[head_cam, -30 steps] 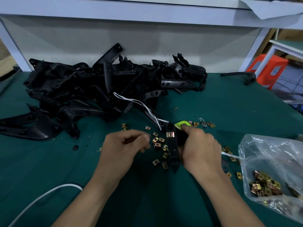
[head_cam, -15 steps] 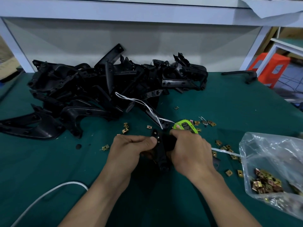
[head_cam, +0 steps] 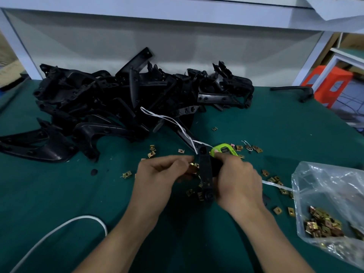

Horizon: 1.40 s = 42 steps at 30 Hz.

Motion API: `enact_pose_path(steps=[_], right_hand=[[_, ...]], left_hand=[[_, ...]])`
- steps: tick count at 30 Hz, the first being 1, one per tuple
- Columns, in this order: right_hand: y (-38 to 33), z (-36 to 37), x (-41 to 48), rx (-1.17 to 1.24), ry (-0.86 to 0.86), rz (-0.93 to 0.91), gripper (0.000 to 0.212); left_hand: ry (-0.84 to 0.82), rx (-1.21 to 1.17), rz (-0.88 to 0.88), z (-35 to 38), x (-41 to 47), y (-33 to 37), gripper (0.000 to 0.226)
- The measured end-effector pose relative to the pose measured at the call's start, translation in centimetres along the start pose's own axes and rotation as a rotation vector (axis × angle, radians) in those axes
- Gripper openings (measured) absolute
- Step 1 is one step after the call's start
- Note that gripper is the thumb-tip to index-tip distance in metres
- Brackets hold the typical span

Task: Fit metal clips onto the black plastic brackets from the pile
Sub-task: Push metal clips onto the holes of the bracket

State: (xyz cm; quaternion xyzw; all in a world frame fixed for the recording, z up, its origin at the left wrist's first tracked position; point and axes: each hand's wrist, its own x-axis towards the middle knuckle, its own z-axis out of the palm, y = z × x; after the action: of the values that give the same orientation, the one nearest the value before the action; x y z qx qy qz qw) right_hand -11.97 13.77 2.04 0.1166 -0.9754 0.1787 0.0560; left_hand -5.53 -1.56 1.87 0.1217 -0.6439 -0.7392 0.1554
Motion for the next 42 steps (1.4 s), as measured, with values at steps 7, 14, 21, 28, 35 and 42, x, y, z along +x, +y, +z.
enact_pose_path(steps=[7, 14, 21, 28, 35, 42], right_hand=[[0.2, 0.2, 0.2, -0.033, 0.019, -0.014, 0.048], [0.2, 0.0, 0.1, -0.084, 0.05, -0.042, 0.046], [-0.1, -0.6, -0.2, -0.126, 0.081, -0.047, 0.05], [-0.7, -0.7, -0.2, -0.285, 0.105, -0.038, 0.038], [-0.8, -1.0, -0.5, -0.338, 0.141, -0.051, 0.04], [-1.0, -1.1, -0.6, -0.362, 0.11, -0.043, 0.043]], left_hand=[[-0.112, 0.014, -0.051, 0.3, -0.2, -0.3, 0.019], [-0.185, -0.098, -0.107, 0.2, -0.1, -0.3, 0.021], [-0.221, -0.088, -0.125, 0.1, -0.3, -0.2, 0.023], [-0.174, -0.162, -0.136, 0.1, -0.5, -0.1, 0.011], [-0.122, -0.182, -0.211, 0.3, -0.7, -0.3, 0.018], [-0.14, -0.035, -0.215, 0.5, -1.0, 0.1, 0.025]])
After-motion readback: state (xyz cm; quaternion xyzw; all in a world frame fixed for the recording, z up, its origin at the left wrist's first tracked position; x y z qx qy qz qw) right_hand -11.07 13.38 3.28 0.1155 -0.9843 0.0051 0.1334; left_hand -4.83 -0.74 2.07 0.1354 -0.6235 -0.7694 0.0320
